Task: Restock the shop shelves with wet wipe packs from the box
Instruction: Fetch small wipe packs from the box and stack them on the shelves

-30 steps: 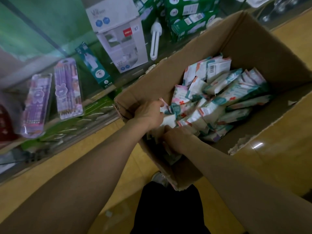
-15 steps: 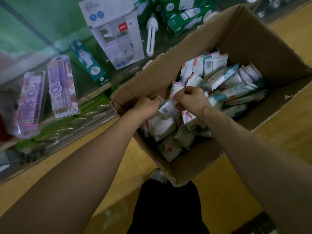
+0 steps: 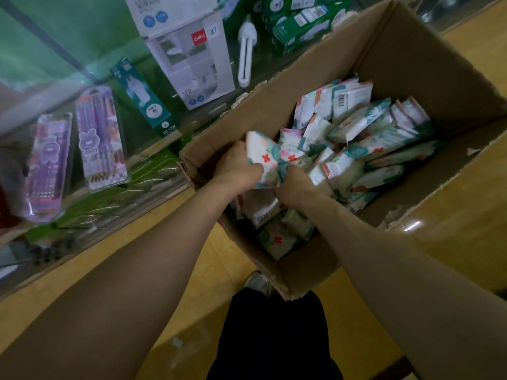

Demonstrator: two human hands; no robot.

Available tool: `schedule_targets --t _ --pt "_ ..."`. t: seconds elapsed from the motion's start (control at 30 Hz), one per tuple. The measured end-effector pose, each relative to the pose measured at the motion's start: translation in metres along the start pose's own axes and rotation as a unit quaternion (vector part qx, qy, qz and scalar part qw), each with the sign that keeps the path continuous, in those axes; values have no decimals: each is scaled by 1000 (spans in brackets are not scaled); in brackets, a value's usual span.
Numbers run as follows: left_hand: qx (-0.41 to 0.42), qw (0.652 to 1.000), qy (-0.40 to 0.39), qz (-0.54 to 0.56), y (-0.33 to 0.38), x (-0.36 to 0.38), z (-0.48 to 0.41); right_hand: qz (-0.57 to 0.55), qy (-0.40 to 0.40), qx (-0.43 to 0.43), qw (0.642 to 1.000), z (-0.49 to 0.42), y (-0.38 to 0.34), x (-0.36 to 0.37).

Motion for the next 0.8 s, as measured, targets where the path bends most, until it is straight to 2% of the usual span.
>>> schedule_targets --t 0.1,0.2,0.33,0.5,0.63,0.73,0.8 --pt "133 972 63 -185 28 -5 15 86 -26 -38 995 6 -12 18" --pt "189 947 94 -242 37 -1 20 196 -41 -112 973 13 -30 34" --pt "180 948 93 -245 32 -1 15 310 -24 -109 944 12 -25 37" --pt "167 954 83 -235 29 1 13 402 -27 -156 902 13 -24 52" --pt "160 953 78 -245 27 4 9 372 -15 -139 918 8 -25 53" --pt "157 954 85 -241 26 3 8 399 -23 -137 907 20 -29 63" --pt "155 954 86 -240 25 3 8 387 -32 -134 912 28 -31 63"
Point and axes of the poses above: each hand's wrist, its own z-axis away from the middle knuckle, its own x-axis out of the palm, y = z × x, the point moved 9 cm from there along -z, towards the middle knuckle, and after that the axes turned 11 degrees about z, right-handed, at the moved point
